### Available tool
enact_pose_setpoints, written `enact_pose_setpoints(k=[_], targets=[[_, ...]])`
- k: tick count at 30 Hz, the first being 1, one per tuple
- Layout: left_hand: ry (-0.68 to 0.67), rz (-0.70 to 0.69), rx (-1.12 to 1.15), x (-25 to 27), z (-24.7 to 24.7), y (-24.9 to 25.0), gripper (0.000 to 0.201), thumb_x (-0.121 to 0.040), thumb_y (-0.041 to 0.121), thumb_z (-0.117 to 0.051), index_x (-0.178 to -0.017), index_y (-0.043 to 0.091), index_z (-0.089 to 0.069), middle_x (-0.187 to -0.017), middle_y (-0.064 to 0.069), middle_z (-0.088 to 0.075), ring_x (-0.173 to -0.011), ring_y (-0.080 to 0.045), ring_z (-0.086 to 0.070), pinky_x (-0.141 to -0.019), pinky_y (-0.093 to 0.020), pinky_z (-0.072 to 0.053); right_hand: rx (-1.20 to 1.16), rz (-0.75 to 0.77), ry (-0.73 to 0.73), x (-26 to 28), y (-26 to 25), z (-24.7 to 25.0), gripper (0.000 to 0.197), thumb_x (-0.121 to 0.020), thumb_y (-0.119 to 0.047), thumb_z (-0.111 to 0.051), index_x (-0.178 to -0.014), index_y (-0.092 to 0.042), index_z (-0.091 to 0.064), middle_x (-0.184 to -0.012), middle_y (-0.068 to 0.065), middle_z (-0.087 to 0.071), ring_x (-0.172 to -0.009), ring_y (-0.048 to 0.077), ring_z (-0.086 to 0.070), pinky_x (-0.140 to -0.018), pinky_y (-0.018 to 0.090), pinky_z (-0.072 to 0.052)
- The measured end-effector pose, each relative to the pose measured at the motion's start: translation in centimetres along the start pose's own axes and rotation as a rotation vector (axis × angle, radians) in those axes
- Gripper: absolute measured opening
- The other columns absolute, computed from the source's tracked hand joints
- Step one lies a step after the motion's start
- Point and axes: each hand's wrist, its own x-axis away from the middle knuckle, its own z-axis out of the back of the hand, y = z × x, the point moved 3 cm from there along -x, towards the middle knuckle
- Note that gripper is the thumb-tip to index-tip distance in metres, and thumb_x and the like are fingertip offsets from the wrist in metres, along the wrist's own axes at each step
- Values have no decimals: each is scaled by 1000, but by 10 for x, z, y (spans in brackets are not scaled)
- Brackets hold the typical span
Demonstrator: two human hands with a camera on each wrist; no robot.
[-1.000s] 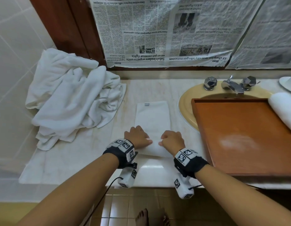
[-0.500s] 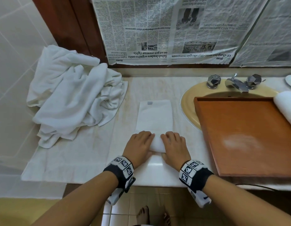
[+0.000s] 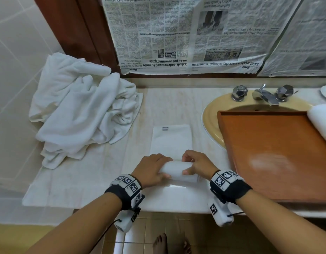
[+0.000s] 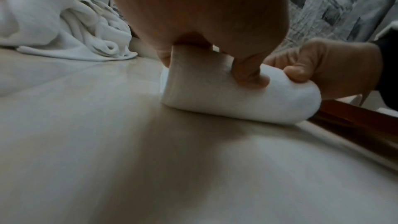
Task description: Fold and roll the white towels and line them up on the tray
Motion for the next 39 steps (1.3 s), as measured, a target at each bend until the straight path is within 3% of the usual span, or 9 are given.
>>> enact_pose_setpoints(k=[3,9,12,17,19,23,30,34,39], targets=[[-5,82,3,4,2,0,81,-68,77,-36,-137,37,-45,-129,7,-52,-119,-18,-46,-96,-34,-34,-71,-51,23,0,0,-1,33,-64,4,-78,-81,-17,-60,-86,-3,-59,-88,19,-54,-74,27,-45],[191,219,-141,13,-3,7,71,-60,60,-76,-118,33,-46,-111,2,-48,-99,-22,-52,-80,-35,-36,247,-105,181,21,13,-15,65,-69,-31,-81,-125,-30,-47,-114,-1,-40,-113,19,-32,-98,34,-36],[282,231,-191,12,-5,7,91,-36,61,-86,-112,30,-46,-100,-2,-47,-83,-25,-53,-67,-36,-41,19,-100,267,20,19,-18,75,-73,-27,-79,-137,-23,-40,-125,3,-42,-118,20,-38,-101,34,-38],[236,255,-95,12,-3,3,78,-58,66,-66,-125,32,-43,-129,2,-40,-120,-21,-38,-96,-42,-28,-276,-131,403,20,28,-16,45,-76,-14,-80,-115,-11,-59,-104,5,-59,-86,13,-55,-74,17,-42],[141,289,-6,11,4,3,66,-63,56,-69,-117,31,-41,-119,9,-48,-112,-16,-46,-95,-37,-24,-321,-106,396,22,30,-20,41,-74,-3,-79,-109,-13,-60,-96,2,-61,-82,13,-57,-68,14,-43],[32,333,-34,6,10,6,56,-66,44,-74,-99,28,-32,-96,8,-51,-84,-17,-49,-77,-33,-35,-439,-57,403,27,28,-32,39,-71,1,-79,-101,-15,-61,-97,4,-65,-89,19,-61,-75,26,-52],[88,297,-151,14,1,12,55,-72,51,-69,-111,22,-41,-102,7,-50,-97,-19,-51,-75,-32,-37,-559,-15,414,24,24,-39,34,-65,7,-81,-89,-12,-65,-90,5,-66,-82,19,-61,-73,26,-52],[80,265,-223,24,-7,14,71,-62,50,-74,-117,17,-44,-133,1,-46,-123,-27,-46,-90,-45,-38,-513,12,347,21,25,-38,37,-63,13,-78,-88,-9,-63,-93,2,-66,-86,21,-61,-78,31,-54],[38,273,-249,37,-13,20,58,-64,35,-65,-114,16,-44,-119,1,-50,-106,-24,-53,-89,-44,-35,-311,79,342,28,20,-41,48,-62,12,-77,-92,-20,-58,-92,-5,-59,-82,16,-56,-74,31,-54]])
